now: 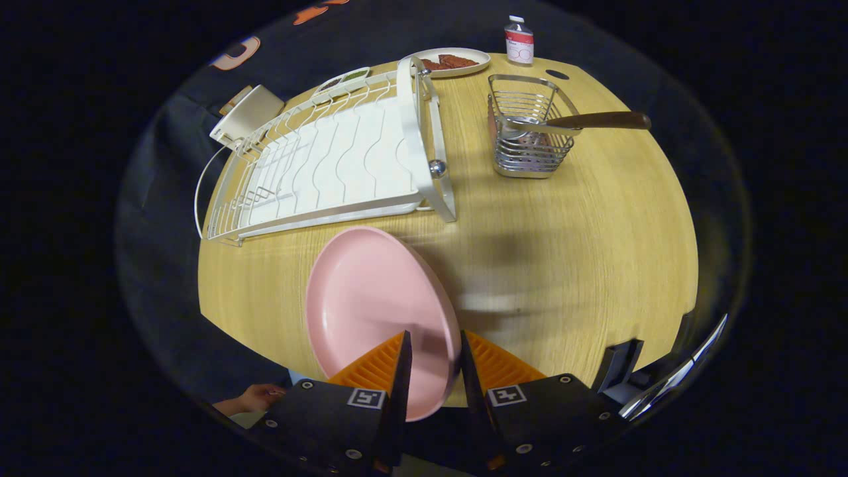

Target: Take the plate from the dish rack, then take the spoon from the basket and place it into the plate.

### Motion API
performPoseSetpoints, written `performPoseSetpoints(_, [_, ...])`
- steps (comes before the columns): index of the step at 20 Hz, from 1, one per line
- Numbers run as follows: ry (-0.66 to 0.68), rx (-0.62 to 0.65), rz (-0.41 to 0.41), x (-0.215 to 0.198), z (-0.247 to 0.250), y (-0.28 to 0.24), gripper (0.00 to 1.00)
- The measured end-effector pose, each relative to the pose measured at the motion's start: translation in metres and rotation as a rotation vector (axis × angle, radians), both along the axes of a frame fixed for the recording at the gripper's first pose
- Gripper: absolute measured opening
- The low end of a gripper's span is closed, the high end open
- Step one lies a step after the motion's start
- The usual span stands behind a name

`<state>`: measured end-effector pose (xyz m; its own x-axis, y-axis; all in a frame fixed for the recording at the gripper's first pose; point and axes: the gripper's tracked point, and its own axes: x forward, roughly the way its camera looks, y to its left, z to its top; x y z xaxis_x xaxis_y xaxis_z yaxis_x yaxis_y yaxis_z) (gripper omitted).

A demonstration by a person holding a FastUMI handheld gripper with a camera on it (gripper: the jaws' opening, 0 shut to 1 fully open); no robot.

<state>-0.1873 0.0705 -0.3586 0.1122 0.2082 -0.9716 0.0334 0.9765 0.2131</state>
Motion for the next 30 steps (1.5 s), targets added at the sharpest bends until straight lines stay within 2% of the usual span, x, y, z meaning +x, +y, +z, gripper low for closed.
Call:
performPoseSetpoints(5, [-0.047, 0.041, -0.085, 0.016, 0.017, -0.009, 0.44])
performPoseSetpoints(7, [-0.079, 0.033, -0.109, 0.025, 0.027, -0.019, 0.5])
performPoseSetpoints(10, [-0.197, 0.019, -0.172, 0.054, 0.042, -0.04, 0.67])
performPoseSetpoints(12, [-0.249, 0.004, -0.211, 0.065, 0.044, -0.056, 0.73])
performPoseSetpoints(17, [-0.474, -0.069, -0.277, 0.105, 0.052, -0.097, 0.78])
performPoseSetpoints(20, [-0.557, -0.085, -0.297, 0.12, 0.049, -0.112, 0.86])
performPoseSetpoints(25, [-0.74, -0.063, -0.294, 0.159, 0.044, -0.126, 0.88])
performPoseSetpoints(30, [-0.828, 0.007, -0.313, 0.189, 0.027, -0.116, 0.83])
